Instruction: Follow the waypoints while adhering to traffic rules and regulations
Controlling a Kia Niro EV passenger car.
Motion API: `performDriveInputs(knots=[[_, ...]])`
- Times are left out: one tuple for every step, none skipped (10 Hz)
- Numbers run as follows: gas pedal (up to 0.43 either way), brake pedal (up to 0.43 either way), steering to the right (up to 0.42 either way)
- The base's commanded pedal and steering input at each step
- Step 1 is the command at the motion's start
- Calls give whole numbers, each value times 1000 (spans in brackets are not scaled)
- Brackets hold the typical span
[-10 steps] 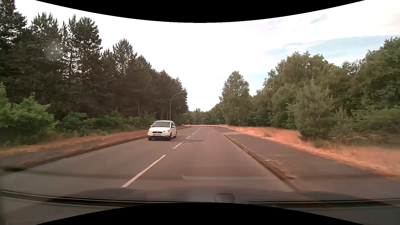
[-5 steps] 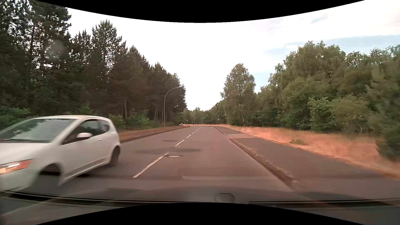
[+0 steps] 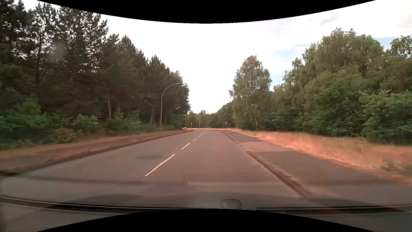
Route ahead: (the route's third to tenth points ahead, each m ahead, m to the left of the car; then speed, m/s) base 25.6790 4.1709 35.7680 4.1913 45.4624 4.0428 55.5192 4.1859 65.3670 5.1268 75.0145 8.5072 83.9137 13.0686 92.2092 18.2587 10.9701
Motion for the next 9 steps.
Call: performDriveInputs(knots=[[189,0,-1],[189,0,-1],[189,0,-1],[189,0,-1],[189,0,-1],[189,0,-1],[189,0,0],[177,0,0],[177,0,0]])
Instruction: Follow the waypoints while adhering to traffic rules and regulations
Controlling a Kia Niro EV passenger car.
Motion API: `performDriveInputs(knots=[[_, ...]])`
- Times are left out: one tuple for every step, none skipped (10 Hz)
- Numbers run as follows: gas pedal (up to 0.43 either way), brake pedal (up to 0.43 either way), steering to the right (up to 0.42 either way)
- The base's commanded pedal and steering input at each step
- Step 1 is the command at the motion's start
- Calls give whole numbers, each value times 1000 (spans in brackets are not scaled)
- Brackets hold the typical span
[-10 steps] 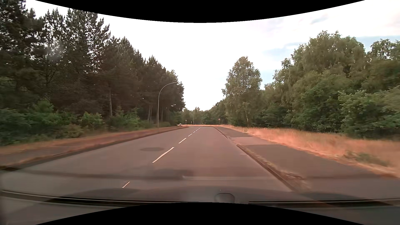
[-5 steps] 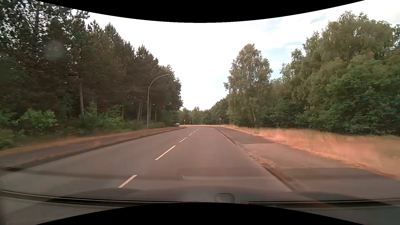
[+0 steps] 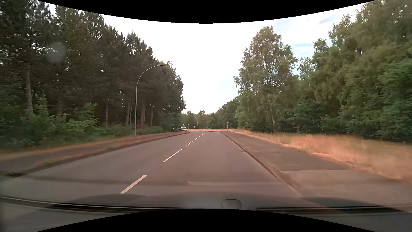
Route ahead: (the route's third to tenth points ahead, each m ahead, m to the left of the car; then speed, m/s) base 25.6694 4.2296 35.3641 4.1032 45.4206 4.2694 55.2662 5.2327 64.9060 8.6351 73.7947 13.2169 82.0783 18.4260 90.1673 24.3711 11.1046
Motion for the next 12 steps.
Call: performDriveInputs(knots=[[177,0,1],[177,0,2],[177,0,2],[169,0,2],[157,0,2],[130,0,2],[87,0,2],[79,0,2],[79,0,2],[67,0,2],[39,0,2],[39,0,2]])
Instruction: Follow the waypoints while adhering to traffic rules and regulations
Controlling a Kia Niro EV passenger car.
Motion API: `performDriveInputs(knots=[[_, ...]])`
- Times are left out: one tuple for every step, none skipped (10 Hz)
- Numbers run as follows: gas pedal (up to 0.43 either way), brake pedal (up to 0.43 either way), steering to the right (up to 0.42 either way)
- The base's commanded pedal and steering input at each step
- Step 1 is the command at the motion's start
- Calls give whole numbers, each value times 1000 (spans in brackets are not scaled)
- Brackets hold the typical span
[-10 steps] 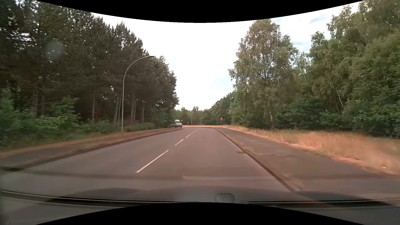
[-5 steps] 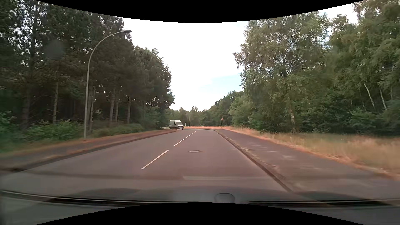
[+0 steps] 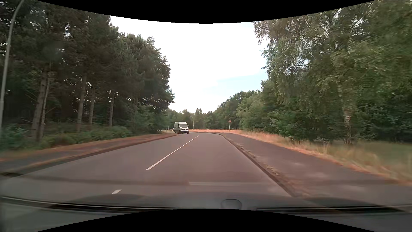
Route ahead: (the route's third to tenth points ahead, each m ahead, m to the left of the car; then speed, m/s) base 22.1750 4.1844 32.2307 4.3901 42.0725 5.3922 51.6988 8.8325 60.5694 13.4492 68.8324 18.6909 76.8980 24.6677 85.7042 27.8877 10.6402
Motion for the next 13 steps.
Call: performDriveInputs(knots=[[39,0,2],[39,0,1],[28,0,1],[20,0,0],[20,0,0],[20,0,-1],[20,0,-3],[20,0,-5],[20,0,-7],[8,0,-8],[8,0,-8],[8,0,-8],[8,0,-8]])
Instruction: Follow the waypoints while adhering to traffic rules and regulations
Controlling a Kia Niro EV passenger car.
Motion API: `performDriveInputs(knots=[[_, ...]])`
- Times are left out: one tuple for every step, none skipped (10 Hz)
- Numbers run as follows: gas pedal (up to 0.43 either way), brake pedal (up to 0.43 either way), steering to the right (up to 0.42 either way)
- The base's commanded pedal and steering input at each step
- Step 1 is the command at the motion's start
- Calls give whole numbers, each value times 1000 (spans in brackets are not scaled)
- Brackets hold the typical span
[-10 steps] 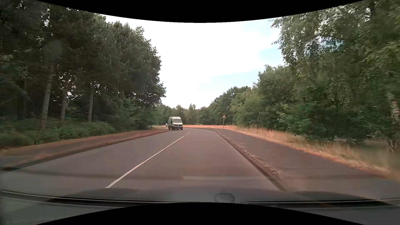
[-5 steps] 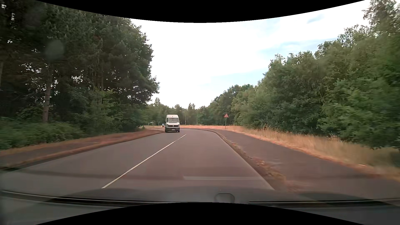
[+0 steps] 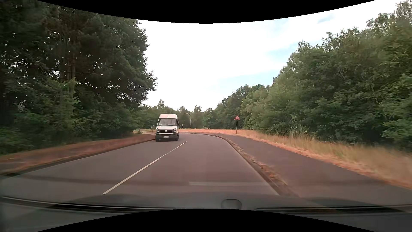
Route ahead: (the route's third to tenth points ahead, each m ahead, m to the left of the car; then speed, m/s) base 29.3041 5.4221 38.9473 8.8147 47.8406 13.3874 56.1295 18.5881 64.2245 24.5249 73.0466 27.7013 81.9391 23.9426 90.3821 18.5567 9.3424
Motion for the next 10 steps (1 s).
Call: performDriveInputs(knots=[[8,0,-8],[8,0,-8],[8,0,-9],[8,0,-12],[8,0,-14],[8,0,-15],[8,0,-18],[8,0,-19],[8,0,-23],[8,0,-23]])
